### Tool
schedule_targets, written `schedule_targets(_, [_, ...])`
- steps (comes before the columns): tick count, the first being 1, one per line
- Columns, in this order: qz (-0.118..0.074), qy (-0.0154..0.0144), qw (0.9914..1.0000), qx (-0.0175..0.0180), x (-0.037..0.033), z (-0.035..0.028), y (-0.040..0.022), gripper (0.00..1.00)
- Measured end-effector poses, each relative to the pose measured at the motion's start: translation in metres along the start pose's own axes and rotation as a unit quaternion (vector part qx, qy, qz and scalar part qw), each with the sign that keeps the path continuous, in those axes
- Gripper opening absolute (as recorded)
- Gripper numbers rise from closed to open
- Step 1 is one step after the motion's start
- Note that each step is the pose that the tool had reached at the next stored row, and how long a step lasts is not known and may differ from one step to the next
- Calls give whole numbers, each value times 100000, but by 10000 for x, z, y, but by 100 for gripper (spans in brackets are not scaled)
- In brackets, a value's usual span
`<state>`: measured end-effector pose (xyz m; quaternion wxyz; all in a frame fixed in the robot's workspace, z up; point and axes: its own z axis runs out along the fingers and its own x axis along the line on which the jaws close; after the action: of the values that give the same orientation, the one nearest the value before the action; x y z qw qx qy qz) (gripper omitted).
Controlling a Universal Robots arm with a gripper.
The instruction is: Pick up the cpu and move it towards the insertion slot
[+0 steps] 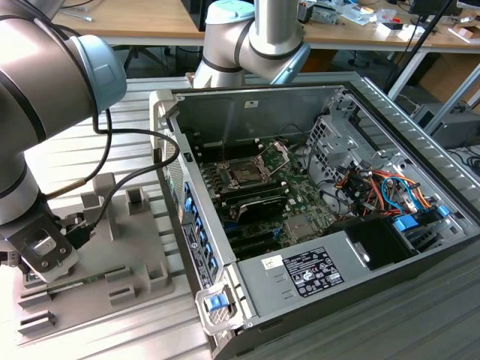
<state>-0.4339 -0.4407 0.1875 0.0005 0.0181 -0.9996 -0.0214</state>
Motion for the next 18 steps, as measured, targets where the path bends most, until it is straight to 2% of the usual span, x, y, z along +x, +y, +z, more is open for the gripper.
schedule_targets(18, [-1,-12,100000,-14,0,-7,0,55])
